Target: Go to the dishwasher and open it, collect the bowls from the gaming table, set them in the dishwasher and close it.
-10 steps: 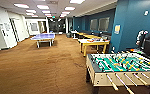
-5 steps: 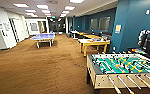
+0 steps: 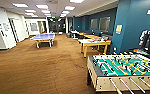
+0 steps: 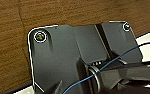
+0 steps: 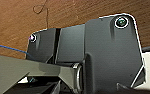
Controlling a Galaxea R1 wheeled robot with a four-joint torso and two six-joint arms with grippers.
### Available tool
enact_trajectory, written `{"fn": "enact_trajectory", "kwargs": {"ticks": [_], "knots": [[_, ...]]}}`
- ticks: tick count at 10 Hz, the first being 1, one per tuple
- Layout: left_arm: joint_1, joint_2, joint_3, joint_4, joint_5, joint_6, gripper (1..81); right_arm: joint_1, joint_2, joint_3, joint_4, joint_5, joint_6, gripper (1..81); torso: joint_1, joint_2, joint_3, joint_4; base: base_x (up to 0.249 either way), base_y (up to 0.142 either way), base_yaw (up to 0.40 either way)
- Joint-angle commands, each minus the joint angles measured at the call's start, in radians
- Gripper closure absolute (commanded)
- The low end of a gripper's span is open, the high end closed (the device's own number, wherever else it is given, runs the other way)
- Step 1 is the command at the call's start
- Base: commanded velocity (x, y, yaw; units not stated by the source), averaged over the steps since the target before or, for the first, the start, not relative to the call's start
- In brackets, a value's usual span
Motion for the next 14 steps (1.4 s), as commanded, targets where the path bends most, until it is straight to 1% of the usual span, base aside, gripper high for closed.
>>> {"fn": "enact_trajectory", "kwargs": {"ticks": [1,14], "knots": [[-0.044,-0.011,0.001,0.000,0.041,0.003,1.0,0.049,-0.002,0.004,-0.013,-0.040,-0.002,1.0,0.000,0.000,0.000,0.000,0.132,0.000,0.000],[-0.044,-0.006,0.001,0.005,0.041,0.003,1.0,0.045,-0.003,0.003,-0.013,-0.040,-0.002,1.0,0.000,0.000,0.000,0.000,0.146,0.000,0.000]]}}
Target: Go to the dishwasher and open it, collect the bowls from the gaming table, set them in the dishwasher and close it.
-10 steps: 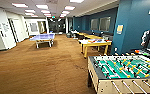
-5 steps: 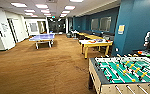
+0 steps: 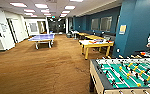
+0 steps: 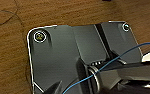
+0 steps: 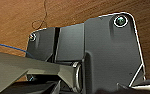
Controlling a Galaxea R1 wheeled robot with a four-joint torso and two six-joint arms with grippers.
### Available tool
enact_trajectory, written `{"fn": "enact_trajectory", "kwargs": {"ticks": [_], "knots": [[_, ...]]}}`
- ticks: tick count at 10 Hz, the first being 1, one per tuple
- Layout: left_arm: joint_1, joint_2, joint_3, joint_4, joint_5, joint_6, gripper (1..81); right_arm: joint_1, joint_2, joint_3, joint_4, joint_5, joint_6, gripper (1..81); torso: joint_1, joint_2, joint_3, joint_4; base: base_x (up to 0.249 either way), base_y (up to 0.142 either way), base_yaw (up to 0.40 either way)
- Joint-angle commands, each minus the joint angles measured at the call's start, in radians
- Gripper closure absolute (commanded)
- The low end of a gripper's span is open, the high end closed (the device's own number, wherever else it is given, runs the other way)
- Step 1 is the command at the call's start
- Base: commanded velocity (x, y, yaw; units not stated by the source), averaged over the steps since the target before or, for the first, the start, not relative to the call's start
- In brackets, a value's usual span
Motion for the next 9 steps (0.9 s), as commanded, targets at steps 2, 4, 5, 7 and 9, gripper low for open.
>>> {"fn": "enact_trajectory", "kwargs": {"ticks": [2,4,5,7,9], "knots": [[-0.044,-0.009,0.002,0.006,0.041,0.003,1.0,0.048,-0.001,0.003,-0.011,-0.040,-0.002,1.0,0.000,0.000,0.000,0.000,0.155,0.000,0.000],[-0.044,-0.007,0.002,0.006,0.041,0.003,1.0,0.047,-0.001,0.003,-0.013,-0.040,-0.002,1.0,0.000,0.000,0.000,0.000,0.165,0.000,0.000],[-0.044,-0.007,0.002,0.006,0.041,0.003,1.0,0.047,-0.001,0.003,-0.013,-0.040,-0.002,1.0,0.000,0.000,0.000,0.000,0.167,0.000,0.000],[-0.044,-0.007,0.002,0.006,0.041,0.003,1.0,0.045,-0.001,0.003,-0.013,-0.040,-0.002,1.0,0.000,0.000,0.000,0.000,0.168,0.000,0.000],[-0.044,-0.005,0.002,0.006,0.041,0.005,1.0,0.042,-0.001,0.003,-0.014,-0.040,-0.002,1.0,-0.001,0.000,0.000,0.000,0.168,0.000,0.000]]}}
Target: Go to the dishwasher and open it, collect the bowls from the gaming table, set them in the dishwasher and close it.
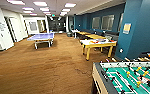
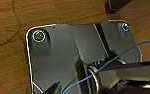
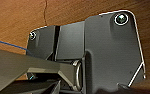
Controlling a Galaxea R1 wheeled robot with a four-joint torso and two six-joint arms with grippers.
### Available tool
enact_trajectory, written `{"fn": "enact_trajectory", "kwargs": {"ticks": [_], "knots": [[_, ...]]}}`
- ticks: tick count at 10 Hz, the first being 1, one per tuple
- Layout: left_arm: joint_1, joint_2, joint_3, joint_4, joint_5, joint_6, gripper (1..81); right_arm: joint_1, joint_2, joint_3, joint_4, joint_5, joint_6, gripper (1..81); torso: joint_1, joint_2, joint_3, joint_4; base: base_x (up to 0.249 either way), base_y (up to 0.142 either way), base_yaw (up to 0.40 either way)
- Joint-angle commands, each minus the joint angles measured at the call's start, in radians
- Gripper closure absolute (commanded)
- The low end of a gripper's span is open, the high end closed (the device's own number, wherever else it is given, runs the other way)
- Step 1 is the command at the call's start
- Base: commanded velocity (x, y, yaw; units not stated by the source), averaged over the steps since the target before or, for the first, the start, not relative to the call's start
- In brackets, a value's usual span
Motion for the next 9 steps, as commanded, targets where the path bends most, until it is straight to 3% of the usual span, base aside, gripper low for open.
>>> {"fn": "enact_trajectory", "kwargs": {"ticks": [1,9], "knots": [[-0.032,-0.008,0.002,0.006,0.042,0.004,1.0,0.030,-0.003,0.006,-0.014,-0.041,-0.003,1.0,0.000,0.000,0.000,0.000,0.168,0.000,0.000],[-0.032,-0.008,0.002,0.006,0.042,0.006,1.0,0.030,-0.007,0.004,-0.014,-0.040,-0.003,1.0,-0.003,-0.002,0.001,0.000,0.168,0.000,0.000]]}}
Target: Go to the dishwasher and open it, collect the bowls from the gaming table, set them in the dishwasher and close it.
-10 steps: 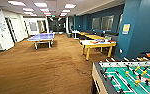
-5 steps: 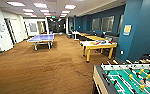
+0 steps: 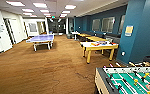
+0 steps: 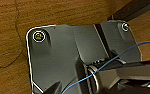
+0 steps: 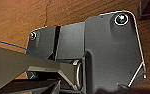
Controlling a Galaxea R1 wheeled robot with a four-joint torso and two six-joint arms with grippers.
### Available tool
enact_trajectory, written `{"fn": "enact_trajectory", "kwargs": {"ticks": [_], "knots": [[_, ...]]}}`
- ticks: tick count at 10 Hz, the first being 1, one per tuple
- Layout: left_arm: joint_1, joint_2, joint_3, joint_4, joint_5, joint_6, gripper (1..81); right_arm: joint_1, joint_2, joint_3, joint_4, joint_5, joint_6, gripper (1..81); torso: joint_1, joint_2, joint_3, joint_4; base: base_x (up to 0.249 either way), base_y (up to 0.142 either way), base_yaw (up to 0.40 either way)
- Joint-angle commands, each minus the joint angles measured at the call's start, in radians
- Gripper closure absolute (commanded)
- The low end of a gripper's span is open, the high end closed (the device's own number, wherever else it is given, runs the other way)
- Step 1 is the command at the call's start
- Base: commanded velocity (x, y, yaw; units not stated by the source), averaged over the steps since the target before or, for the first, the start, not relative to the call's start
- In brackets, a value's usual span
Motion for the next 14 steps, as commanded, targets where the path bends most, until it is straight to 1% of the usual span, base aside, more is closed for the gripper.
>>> {"fn": "enact_trajectory", "kwargs": {"ticks": [1,7,12,14], "knots": [[-0.045,-0.009,0.002,0.006,0.041,0.005,1.0,0.047,-0.006,0.005,-0.010,-0.040,-0.003,1.0,0.000,0.000,0.000,0.000,0.168,0.000,0.000],[-0.045,-0.009,0.002,0.006,0.041,0.005,1.0,0.047,-0.007,0.007,-0.011,-0.039,-0.003,1.0,-0.001,0.000,0.000,0.000,0.166,0.000,0.000],[-0.045,-0.007,0.002,0.005,0.042,0.005,1.0,0.046,-0.007,0.007,-0.011,-0.039,-0.003,1.0,0.000,0.000,0.000,0.000,0.136,0.000,0.000],[-0.045,-0.009,0.002,0.003,0.042,0.005,1.0,0.044,-0.007,0.005,-0.011,-0.039,-0.003,1.0,-0.001,0.000,0.000,0.000,0.112,0.069,0.000]]}}
